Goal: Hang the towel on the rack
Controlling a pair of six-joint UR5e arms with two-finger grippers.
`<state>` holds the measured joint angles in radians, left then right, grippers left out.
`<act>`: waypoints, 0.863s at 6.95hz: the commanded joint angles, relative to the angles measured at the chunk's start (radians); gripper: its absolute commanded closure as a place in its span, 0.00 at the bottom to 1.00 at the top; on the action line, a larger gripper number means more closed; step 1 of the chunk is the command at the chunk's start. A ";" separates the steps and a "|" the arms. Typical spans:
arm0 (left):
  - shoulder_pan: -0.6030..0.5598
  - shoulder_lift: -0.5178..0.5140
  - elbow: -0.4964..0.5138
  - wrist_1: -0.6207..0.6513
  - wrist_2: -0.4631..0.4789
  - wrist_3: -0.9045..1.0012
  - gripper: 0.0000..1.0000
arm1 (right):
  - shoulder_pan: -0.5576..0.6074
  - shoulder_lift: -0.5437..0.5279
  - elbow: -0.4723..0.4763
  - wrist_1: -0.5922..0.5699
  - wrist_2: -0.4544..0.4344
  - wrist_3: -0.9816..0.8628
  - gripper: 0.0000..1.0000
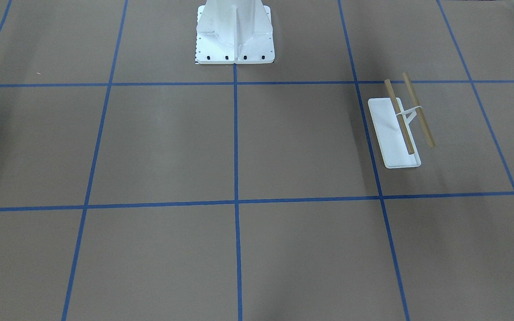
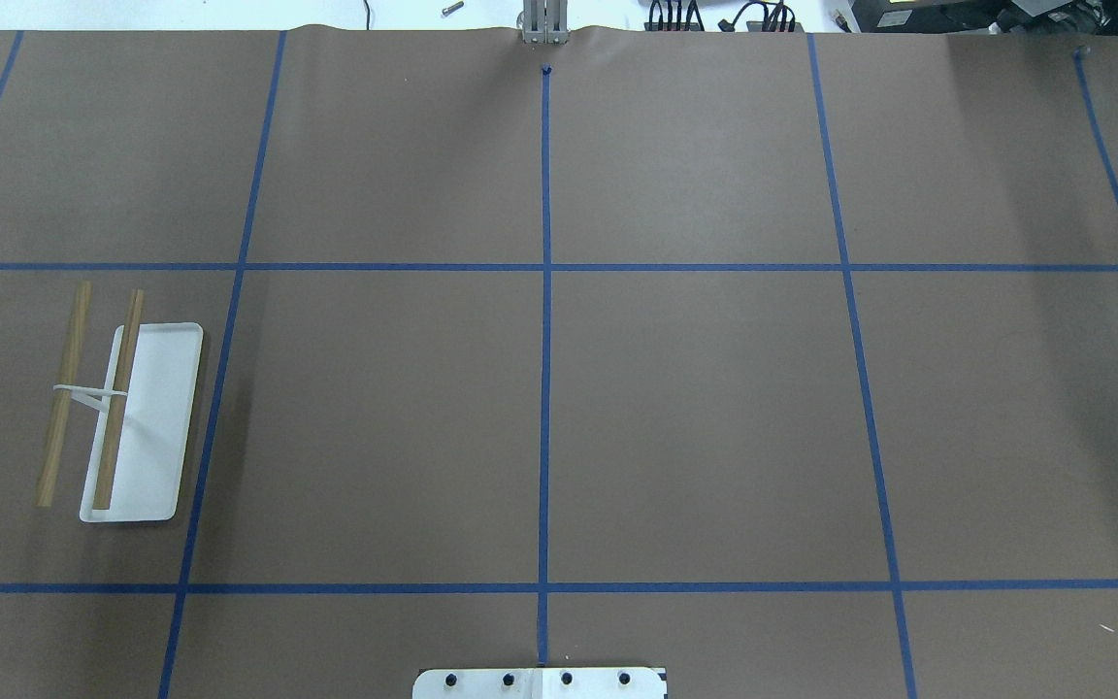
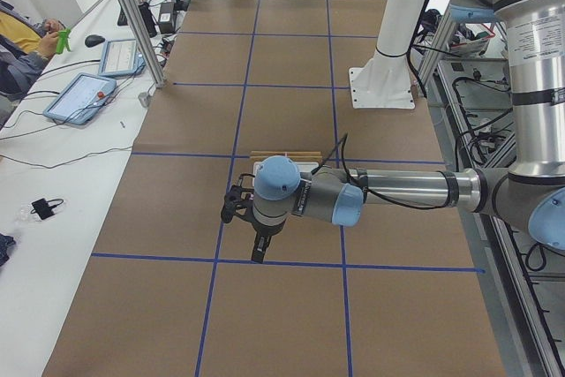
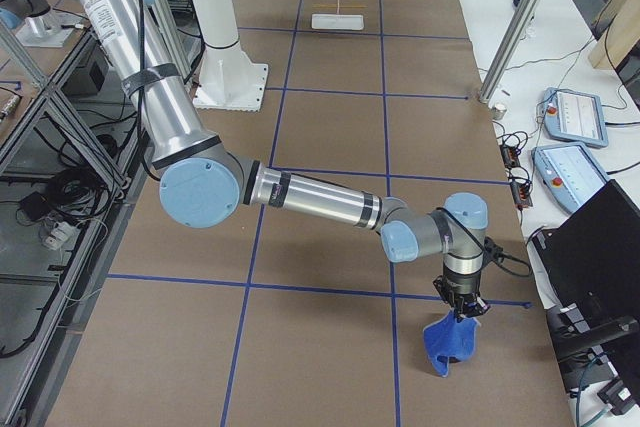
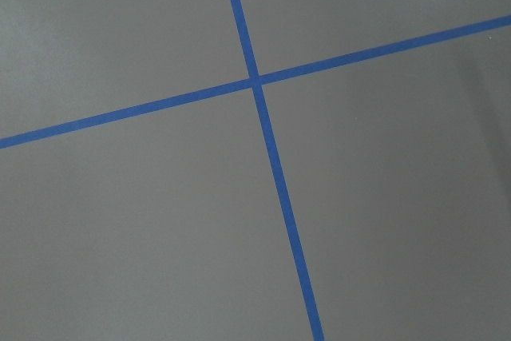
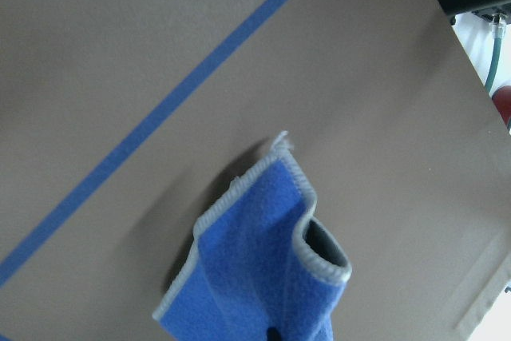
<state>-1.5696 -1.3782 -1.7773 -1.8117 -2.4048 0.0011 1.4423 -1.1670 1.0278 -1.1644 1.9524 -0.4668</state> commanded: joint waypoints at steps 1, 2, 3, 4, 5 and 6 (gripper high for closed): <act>0.035 -0.085 0.001 -0.040 -0.048 -0.210 0.02 | -0.066 -0.080 0.425 -0.281 0.107 0.239 1.00; 0.083 -0.157 0.009 -0.040 -0.048 -0.334 0.02 | -0.150 -0.079 0.616 -0.431 0.134 0.378 1.00; 0.133 -0.239 0.009 -0.038 -0.048 -0.501 0.02 | -0.254 -0.062 0.811 -0.581 0.135 0.572 1.00; 0.198 -0.327 0.012 -0.038 -0.048 -0.682 0.02 | -0.345 -0.010 0.942 -0.678 0.138 0.776 1.00; 0.259 -0.419 0.022 -0.040 -0.048 -0.854 0.02 | -0.440 0.065 1.013 -0.728 0.157 1.027 1.00; 0.320 -0.502 0.045 -0.040 -0.050 -1.080 0.02 | -0.517 0.155 1.029 -0.727 0.157 1.303 1.00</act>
<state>-1.3238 -1.7759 -1.7532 -1.8510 -2.4531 -0.8282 1.0285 -1.1104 1.9994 -1.8592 2.1026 0.5166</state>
